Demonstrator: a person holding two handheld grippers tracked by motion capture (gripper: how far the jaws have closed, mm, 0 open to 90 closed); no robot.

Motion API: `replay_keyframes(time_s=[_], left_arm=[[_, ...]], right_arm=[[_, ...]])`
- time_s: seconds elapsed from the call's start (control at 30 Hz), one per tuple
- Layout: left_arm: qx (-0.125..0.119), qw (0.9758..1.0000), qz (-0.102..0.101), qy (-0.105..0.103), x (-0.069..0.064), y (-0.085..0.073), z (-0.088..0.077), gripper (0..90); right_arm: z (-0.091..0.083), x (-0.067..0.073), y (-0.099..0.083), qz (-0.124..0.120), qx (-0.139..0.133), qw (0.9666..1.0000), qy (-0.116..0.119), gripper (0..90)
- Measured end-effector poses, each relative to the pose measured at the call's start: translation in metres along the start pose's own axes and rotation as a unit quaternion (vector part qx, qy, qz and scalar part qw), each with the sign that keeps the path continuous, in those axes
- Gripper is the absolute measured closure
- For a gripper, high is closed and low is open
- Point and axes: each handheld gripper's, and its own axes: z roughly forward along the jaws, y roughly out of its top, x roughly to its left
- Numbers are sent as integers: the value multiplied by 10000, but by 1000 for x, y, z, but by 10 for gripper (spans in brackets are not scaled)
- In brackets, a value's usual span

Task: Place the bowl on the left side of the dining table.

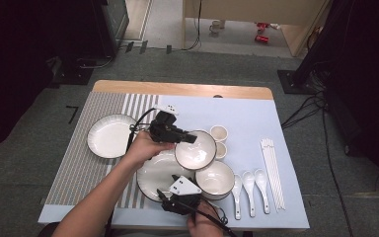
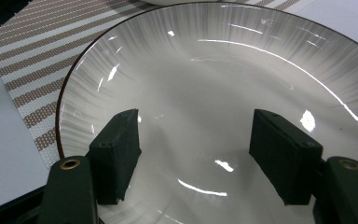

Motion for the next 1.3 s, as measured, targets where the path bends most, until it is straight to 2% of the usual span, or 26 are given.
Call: replay_keyframes(time_s=[0.13,0.67,1.3], left_arm=[[-9,9999,-46,128,4,-3,-5,826],[-48,9992,-193,335,16,-11,-20,827],[-41,9985,-244,481,25,-18,-32,826]], right_arm=[[0,0,0,-10,3,10000,-2,331],[0,0,0,-16,4,10000,-1,331],[0,0,0,-18,10,10000,-4,331]])
